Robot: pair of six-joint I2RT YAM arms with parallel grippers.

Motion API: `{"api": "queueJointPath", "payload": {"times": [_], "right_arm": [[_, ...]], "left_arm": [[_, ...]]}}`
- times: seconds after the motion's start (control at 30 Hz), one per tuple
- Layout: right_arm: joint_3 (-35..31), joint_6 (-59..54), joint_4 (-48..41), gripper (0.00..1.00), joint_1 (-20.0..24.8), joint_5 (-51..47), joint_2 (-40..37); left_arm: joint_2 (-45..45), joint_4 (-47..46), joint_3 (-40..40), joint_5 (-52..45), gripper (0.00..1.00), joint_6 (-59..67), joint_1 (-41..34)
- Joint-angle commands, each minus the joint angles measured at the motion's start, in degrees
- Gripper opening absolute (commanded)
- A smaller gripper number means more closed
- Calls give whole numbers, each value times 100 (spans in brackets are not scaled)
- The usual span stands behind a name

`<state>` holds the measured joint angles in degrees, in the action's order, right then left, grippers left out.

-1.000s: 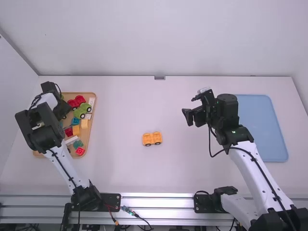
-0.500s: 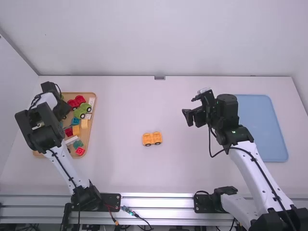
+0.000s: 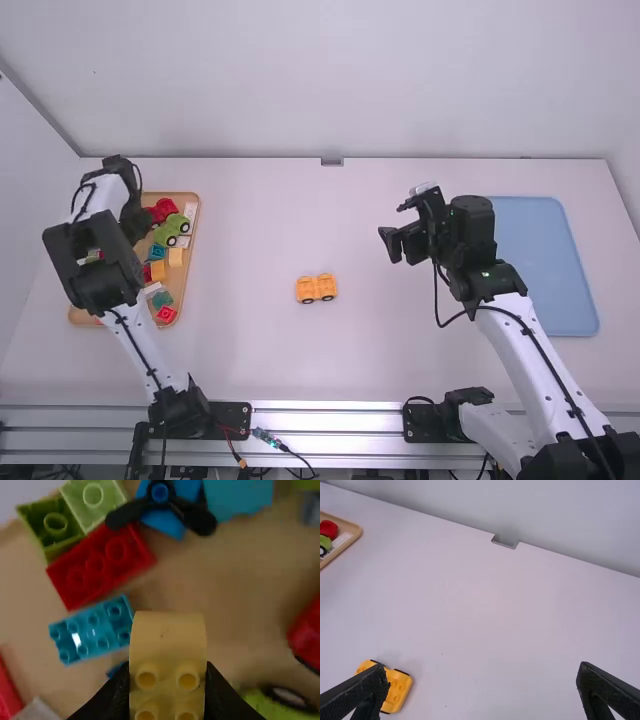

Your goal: Assemble lego blocks to make yellow taxi

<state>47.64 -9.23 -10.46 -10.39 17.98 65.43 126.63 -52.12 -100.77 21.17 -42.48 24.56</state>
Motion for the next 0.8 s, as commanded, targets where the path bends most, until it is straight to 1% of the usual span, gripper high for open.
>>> {"api": "queueJointPath", "payload": {"times": [0.0,0.07,0.2,0.3,0.37,0.43,0.47,0.53,0.7,0.77], "right_arm": [[184,-2,15,99,-17,0,-74],[184,-9,15,99,-24,-4,-74],[184,17,11,99,129,2,-74],[179,42,2,99,227,2,-74],[179,44,-13,99,326,22,-74],[179,44,-17,99,356,20,-74],[179,42,-24,99,372,13,-74],[179,42,-24,99,369,17,-74],[179,44,-2,99,372,17,-74],[179,39,-7,99,372,17,-74]], "left_arm": [[-383,-271,-79,542,2,-775,-481],[-427,-431,-79,647,2,-1005,-678],[-588,-1034,-79,1036,2,-2041,-1552],[-645,-1294,-79,1176,2,-2554,-1967],[-709,-1639,-79,1355,2,-3206,-2529],[-722,-1742,-79,1438,2,-3405,-2767],[-724,-1827,-79,1473,2,-3612,-3047],[-724,-1904,-79,1394,2,-3864,-3348],[-724,-2120,-72,1182,2,-4611,-3792],[-735,-2079,-37,1176,2,-4666,-3906]]}}
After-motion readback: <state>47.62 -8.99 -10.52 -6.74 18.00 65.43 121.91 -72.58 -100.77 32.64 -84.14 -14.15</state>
